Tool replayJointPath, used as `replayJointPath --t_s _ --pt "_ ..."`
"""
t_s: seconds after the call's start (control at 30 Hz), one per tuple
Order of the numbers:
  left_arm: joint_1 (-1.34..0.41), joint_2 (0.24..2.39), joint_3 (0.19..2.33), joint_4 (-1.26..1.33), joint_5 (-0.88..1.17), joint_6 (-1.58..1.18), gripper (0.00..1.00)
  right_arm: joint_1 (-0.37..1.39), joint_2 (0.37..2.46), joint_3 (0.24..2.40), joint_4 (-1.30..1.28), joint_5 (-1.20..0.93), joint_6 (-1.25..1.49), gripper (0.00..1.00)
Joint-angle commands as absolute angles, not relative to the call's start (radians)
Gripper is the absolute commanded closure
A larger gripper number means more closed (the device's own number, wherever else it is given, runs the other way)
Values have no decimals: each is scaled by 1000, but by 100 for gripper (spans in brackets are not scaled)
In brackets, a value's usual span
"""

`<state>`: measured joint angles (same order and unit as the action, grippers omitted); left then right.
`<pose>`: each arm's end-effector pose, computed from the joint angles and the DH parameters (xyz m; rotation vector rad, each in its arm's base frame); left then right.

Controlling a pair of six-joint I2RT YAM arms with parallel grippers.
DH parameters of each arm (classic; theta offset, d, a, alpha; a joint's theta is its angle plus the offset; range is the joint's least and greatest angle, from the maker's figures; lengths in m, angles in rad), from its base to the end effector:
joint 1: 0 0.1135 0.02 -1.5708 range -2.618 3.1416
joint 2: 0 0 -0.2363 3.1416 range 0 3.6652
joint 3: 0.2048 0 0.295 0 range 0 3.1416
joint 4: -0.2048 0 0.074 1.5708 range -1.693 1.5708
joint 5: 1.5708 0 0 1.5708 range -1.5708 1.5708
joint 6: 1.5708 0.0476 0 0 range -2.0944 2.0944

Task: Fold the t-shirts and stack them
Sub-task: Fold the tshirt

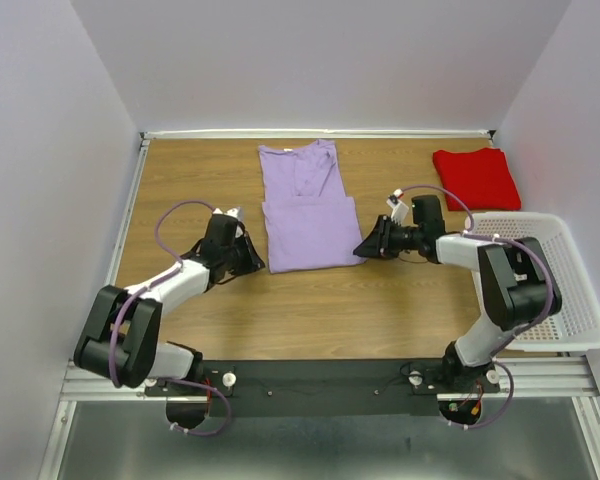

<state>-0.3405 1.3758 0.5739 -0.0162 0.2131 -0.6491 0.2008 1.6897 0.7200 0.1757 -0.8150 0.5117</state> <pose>0.2799 -0.1099 0.0915 -0.2782 2.4728 -0.7006 0.3220 0.1009 0.0678 -0.0468 2.4143 1.3014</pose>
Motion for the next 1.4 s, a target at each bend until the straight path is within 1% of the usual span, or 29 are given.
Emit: replayJointPath --t_s 0.0,0.03,0.07,0.1,0.13,0.17,0.2,0.27,0.3,0.37,0.4,0.43,0.47,0.5,0.53,0.57,0.6,0.63,0.73,0.93,1.13,1.2,1.37 --pt "-342 1279 624 -136 108 -621 81 199 1600 764 26 -698 457 61" --pt "-345 1252 636 -184 65 -606 76 207 1560 770 -9 -660 451 58" --pt "-345 1237 650 -208 64 -600 75 212 1537 773 -47 -634 448 57" --pt "-345 1220 676 -234 16 -594 70 218 1517 778 -73 -602 439 54" --pt "-347 1183 693 -289 -56 -582 61 227 1467 785 -127 -533 434 49" --pt "-345 1161 707 -316 -89 -578 56 232 1441 788 -153 -497 431 46" --pt "-345 1137 730 -339 -122 -575 44 235 1412 792 -175 -429 423 41" --pt "-344 1054 753 -385 -204 -571 34 238 1337 808 -254 -368 413 35" --pt "-342 1027 756 -393 -221 -568 31 238 1313 813 -279 -339 404 31" --pt "-336 942 758 -417 -251 -569 21 238 1261 828 -353 -247 396 26" --pt "-334 918 752 -426 -283 -592 13 238 1215 840 -376 -217 396 25" --pt "-333 893 746 -437 -300 -603 1 238 1186 847 -396 -183 394 20" --pt "-328 844 738 -443 -311 -606 1 238 1163 850 -428 -122 394 18" --pt "-325 821 717 -437 -314 -588 1 238 1114 853 -442 -95 402 13" --pt "-324 801 704 -416 -310 -586 1 238 1094 851 -455 -62 403 11" --pt "-324 766 692 -399 -302 -577 1 238 1077 851 -462 -55 406 7" --pt "-324 753 669 -382 -279 -572 2 238 1063 850 -466 -55 422 2" --pt "-324 746 664 -359 -264 -554 3 238 1046 844 -468 -57 429 0" --pt "-324 761 669 -350 -224 -551 4 238 1052 839 -472 -90 440 0" --pt "-347 842 649 -319 -160 -545 4 238 1068 810 -479 -74 469 0" --pt "-416 989 624 -292 -115 -617 5 238 1104 792 -485 -66 451 0" --pt "-448 1043 621 -287 -127 -647 5 238 1127 790 -488 -75 445 4" --pt "-502 1156 635 -265 -149 -678 6 241 1170 781 -494 -109 456 8"
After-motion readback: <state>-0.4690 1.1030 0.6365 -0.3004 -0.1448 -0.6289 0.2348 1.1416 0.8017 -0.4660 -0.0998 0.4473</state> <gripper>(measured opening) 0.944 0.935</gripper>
